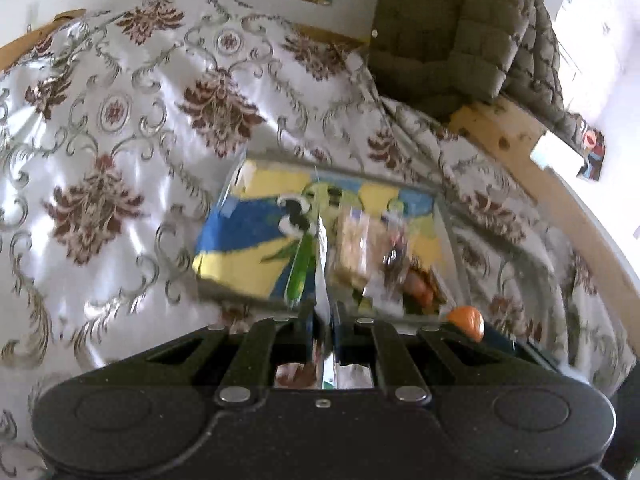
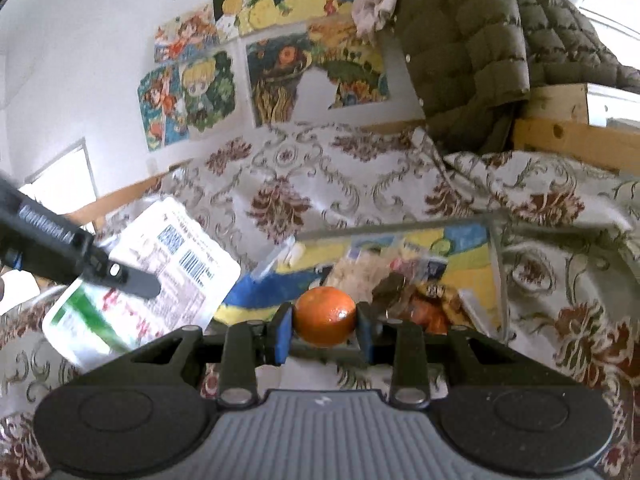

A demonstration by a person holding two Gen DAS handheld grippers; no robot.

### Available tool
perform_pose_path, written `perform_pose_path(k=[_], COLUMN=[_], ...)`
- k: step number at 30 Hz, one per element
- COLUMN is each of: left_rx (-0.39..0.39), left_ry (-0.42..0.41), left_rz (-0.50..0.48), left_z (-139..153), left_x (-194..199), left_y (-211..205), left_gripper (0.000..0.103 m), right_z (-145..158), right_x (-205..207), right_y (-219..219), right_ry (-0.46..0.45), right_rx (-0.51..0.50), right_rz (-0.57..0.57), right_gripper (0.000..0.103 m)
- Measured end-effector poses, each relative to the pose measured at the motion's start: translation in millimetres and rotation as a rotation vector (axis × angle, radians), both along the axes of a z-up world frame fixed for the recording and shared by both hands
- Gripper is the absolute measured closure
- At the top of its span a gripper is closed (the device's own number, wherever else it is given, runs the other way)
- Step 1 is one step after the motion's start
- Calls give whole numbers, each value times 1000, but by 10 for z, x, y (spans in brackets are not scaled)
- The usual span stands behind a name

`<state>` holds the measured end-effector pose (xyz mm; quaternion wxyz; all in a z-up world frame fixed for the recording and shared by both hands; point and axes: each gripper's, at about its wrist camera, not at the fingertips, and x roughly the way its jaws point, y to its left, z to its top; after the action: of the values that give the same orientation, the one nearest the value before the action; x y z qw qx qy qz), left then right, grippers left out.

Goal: Organize snacks
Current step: 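Lift the packet and orange and carry both over the frog tray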

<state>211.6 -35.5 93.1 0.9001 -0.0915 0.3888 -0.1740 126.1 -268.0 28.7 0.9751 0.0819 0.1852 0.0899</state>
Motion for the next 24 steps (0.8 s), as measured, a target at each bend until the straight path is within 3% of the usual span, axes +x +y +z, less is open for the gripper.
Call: perform_pose_path(k=[5, 12, 17, 24], left_rx=[-70, -162, -172, -164], left_ry=[-27, -78, -31, -19], left_rz=[-14, 17, 24, 43], left_z=[16, -263, -567, -833], left_x=[228, 709, 1087, 1466], left_y=[-40, 54, 156, 358], left_gripper=[94, 94, 94, 94], right_z=[20, -57, -73, -315], right_x=[28, 303, 809, 1420], right_y=[-58, -48, 111, 344], right_ry=[-18, 43, 51, 66], right_rx=[10, 8, -90, -96], right_rz=[-13, -8, 77, 107], right_gripper=[66, 66, 66, 66])
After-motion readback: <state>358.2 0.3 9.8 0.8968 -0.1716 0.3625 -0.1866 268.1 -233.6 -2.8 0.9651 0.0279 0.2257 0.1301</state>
